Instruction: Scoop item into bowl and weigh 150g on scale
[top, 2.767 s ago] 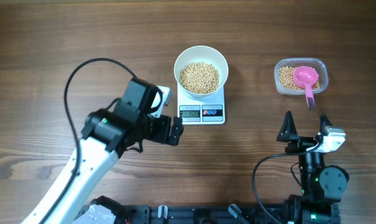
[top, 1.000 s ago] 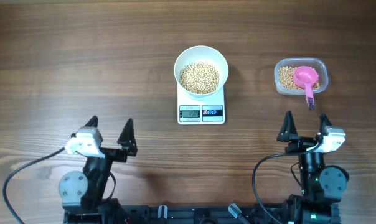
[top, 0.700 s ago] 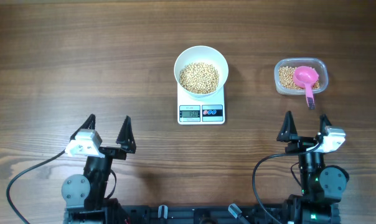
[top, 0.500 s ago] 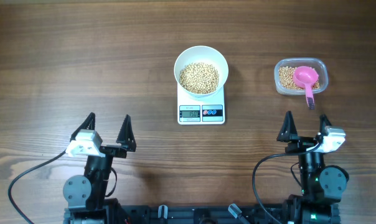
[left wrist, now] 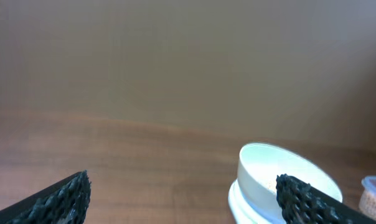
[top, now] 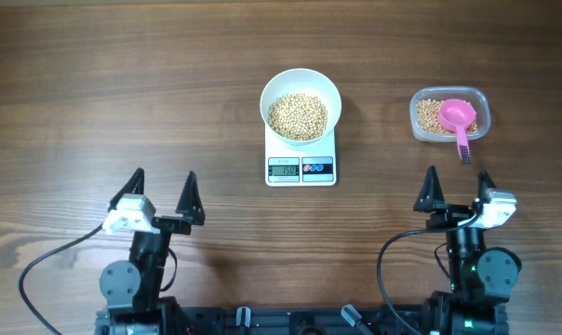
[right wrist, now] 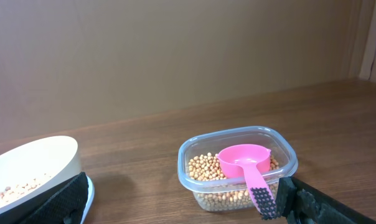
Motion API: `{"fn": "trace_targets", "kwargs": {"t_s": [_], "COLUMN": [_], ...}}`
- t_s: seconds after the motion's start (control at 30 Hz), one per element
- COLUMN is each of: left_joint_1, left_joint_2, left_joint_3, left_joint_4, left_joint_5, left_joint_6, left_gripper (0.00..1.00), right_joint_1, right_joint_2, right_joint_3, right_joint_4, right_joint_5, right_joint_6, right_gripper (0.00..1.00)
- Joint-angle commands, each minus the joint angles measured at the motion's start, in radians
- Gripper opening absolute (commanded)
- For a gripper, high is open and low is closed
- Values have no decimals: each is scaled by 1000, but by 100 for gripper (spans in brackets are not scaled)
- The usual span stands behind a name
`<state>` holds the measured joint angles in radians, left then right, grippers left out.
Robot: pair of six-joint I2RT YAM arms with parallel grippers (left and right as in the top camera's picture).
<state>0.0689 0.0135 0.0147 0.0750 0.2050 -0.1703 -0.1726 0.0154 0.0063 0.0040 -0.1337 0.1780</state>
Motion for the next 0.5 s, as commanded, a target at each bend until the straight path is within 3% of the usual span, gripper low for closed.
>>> {"fn": "trace_targets", "kwargs": {"t_s": [0.0, 0.07, 0.13, 0.47], "left_joint_1": [8, 8, 7, 7], "left_joint_2": [-11, -11, -11, -11], "left_joint_3": [-9, -9, -9, -9], "left_joint_4": [-75, -113, -123, -132], "left_joint_5": [37, 132, 150, 18], "left_joint_6": [69, 227, 296, 276], "left_gripper": [100, 100, 100, 100], "right_joint_1": [5, 5, 5, 5], "right_joint_2": [-12, -12, -12, -12], "right_joint_3": [-1, -1, -1, -1], "right_joint_4": [3, 3, 3, 3], "right_joint_5": [10, 10, 10, 10], "right_joint_6": [6, 6, 6, 6], "right_gripper": [100, 100, 100, 100]}}
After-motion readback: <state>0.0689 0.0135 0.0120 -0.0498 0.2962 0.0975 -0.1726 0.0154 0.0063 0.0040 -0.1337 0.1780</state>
